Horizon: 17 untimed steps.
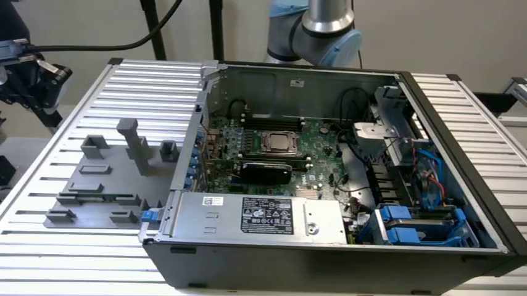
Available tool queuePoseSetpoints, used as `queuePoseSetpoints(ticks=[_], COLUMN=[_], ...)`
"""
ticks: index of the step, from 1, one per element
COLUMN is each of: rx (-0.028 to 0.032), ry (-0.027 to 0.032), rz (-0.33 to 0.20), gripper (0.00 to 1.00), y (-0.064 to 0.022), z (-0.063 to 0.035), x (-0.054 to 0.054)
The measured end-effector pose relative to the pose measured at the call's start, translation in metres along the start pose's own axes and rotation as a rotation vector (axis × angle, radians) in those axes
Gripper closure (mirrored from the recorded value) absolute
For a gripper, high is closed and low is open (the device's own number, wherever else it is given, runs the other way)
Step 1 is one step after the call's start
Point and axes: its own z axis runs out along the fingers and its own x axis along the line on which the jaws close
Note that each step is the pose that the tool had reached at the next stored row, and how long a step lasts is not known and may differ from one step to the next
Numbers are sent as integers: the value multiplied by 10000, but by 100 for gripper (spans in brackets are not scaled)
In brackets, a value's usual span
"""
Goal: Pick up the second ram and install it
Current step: 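Reach for the second ram, then pick up the second ram and move it above second insertion slot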
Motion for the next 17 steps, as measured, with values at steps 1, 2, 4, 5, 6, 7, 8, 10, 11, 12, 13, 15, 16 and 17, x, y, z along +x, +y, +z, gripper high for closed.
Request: queuePoseSetpoints(ticks=[1,2,4,5,6,7,8,10,11,12,13,15,16,17], rx=[0,0,0,0,0,0,0,0,0,0,0,-5,-8,-11], ry=[0,0,0,0,0,0,0,0,0,0,1,12,20,27], rz=[0,0,0,0,0,0,0,0,0,-1,-28,-275,-454,-633], gripper=[100,100,100,100,100,100,100,100,100,100,100,100,100,100], y=[0,0,0,0,0,0,0,0,0,0,0,0,0,0], z=[0,0,0,0,0,0,0,0,0,0,0,0,0,1], x=[0,0,0,0,0,0,0,0,0,0,0,0,1,0])
